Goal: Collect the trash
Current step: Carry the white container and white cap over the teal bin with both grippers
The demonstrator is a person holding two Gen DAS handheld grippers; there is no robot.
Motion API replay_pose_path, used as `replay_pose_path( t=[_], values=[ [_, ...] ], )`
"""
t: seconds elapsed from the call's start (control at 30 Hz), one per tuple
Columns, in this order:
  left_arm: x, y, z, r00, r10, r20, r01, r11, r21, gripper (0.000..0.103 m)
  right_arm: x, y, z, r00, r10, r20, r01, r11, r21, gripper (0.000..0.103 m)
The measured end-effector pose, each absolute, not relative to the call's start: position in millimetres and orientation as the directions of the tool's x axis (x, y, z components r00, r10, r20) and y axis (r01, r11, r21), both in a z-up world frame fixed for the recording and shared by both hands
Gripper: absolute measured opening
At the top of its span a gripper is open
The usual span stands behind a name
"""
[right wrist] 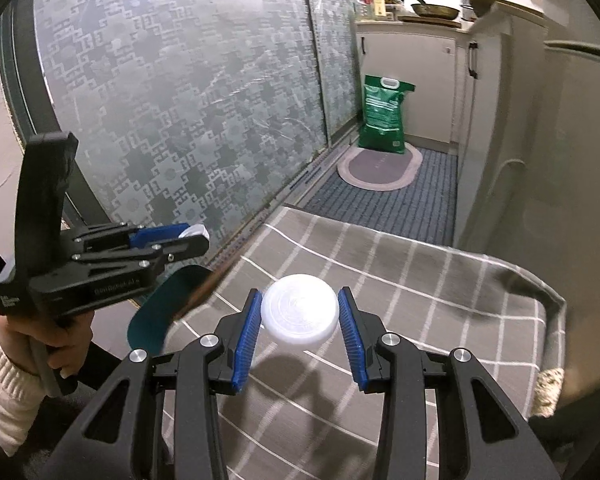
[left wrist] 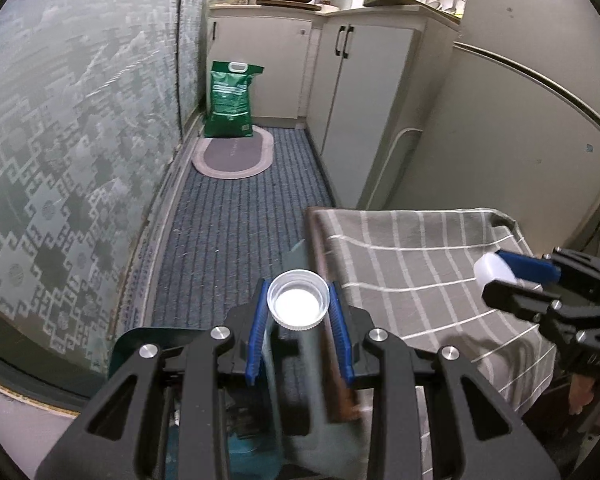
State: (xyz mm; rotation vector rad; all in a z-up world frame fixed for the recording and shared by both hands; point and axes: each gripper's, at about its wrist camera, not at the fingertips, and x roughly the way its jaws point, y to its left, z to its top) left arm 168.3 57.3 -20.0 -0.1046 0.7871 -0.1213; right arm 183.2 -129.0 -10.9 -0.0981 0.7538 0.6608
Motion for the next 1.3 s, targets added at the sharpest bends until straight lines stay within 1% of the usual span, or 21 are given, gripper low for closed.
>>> replay_pose_path(
  t=[0.67, 0.73, 0.83, 1.03, 1.2, 1.3],
  values=[
    [145.7, 119.1, -78.4, 0.56, -0.037, -0.827, 0.004, 0.999, -0.043, 0.033, 180.2, -53.5, -5.9, 0.493, 0.568, -0.659, -0.661, 0.737, 0.14, 0.039],
    [144.9, 124.1, -80.9, 0.557, -0.028, -0.83, -0.005, 0.999, -0.038, 0.033, 179.0, -44.8, -6.0, 0.484, 0.574, -0.66, -0.672, 0.727, 0.14, 0.039],
    [145.5, 131.3, -84.3, 0.553, -0.018, -0.833, -0.024, 0.999, -0.038, 0.037, 178.5, -33.7, -6.7, 0.473, 0.58, -0.664, -0.684, 0.716, 0.139, 0.039],
    [140.8, 142.2, -85.3, 0.552, -0.016, -0.834, -0.026, 0.999, -0.037, 0.037, 179.0, -13.2, -12.1, 0.453, 0.58, -0.676, -0.698, 0.703, 0.135, 0.039],
    [131.3, 153.6, -74.3, 0.578, -0.024, -0.816, -0.033, 0.998, -0.053, 0.033, 177.2, 6.4, -21.4, 0.43, 0.574, -0.697, -0.714, 0.689, 0.126, 0.039],
    [123.5, 162.4, -66.1, 0.596, -0.025, -0.803, -0.043, 0.997, -0.063, 0.028, 177.9, 19.0, -27.7, 0.418, 0.566, -0.711, -0.719, 0.684, 0.121, 0.039]
  ],
)
